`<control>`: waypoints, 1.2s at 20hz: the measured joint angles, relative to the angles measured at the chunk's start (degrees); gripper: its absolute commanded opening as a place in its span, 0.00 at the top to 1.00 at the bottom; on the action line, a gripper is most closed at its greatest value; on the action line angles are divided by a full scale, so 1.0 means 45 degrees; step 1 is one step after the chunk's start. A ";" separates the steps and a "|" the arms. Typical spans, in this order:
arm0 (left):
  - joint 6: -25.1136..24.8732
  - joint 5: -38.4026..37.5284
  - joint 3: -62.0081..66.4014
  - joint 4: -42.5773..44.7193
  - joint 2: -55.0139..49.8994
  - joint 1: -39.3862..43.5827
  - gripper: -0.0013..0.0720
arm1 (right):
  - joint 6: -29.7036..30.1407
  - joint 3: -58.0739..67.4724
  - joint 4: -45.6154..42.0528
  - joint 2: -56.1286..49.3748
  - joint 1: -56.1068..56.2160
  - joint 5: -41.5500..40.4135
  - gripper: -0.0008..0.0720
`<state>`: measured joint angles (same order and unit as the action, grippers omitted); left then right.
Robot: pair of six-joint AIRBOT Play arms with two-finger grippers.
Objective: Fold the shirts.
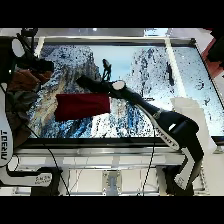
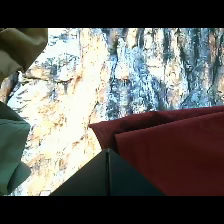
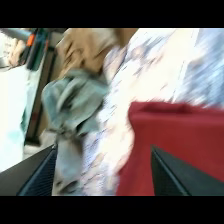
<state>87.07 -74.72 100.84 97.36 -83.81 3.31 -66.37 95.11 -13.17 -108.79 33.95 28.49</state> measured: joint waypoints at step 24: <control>-0.0010 0.0452 0.0000 -0.0724 0.0000 -0.0015 0.96 | -0.4847 0.0024 -0.4138 -0.2356 -0.1987 0.5916 0.39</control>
<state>87.02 -72.69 100.84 94.11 -83.81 3.25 -88.18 95.22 -31.79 -119.39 25.02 55.11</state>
